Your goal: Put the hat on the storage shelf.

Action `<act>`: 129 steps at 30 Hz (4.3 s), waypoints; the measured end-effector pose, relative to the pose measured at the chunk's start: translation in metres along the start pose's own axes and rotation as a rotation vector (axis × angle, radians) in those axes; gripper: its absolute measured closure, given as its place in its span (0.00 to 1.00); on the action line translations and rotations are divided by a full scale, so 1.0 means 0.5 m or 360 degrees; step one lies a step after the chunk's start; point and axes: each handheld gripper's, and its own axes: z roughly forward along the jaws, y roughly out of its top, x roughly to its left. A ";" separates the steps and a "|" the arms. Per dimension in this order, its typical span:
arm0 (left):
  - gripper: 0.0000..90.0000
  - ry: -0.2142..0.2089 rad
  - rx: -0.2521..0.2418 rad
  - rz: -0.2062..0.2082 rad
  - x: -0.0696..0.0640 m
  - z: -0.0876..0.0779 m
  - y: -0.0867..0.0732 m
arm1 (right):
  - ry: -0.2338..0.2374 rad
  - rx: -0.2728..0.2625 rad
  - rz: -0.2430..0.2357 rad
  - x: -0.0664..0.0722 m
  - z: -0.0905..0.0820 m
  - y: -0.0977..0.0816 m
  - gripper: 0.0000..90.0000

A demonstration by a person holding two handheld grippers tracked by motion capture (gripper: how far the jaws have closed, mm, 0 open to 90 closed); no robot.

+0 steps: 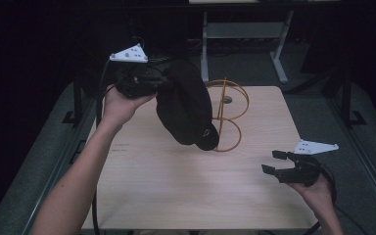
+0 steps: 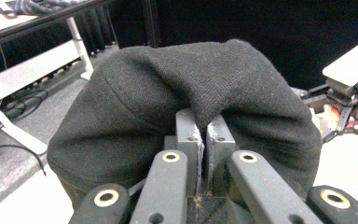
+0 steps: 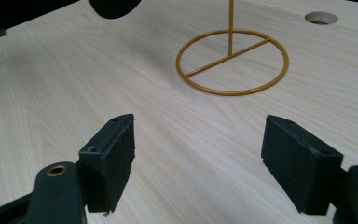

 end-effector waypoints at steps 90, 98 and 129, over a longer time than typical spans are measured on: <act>0.50 -0.0038 0.0334 -0.0068 -0.003 0.286 0.102 | -0.0089 0.0003 0.0063 -0.022 -0.007 -0.026 0.27; 0.46 -0.0042 0.0300 -0.0097 -0.006 0.257 0.081 | -0.0108 -0.0001 0.0071 -0.023 -0.005 -0.028 0.27; 0.40 -0.0051 0.0280 -0.0121 -0.022 0.172 -0.005 | -0.0139 0.0030 0.0051 -0.014 0.016 -0.022 0.26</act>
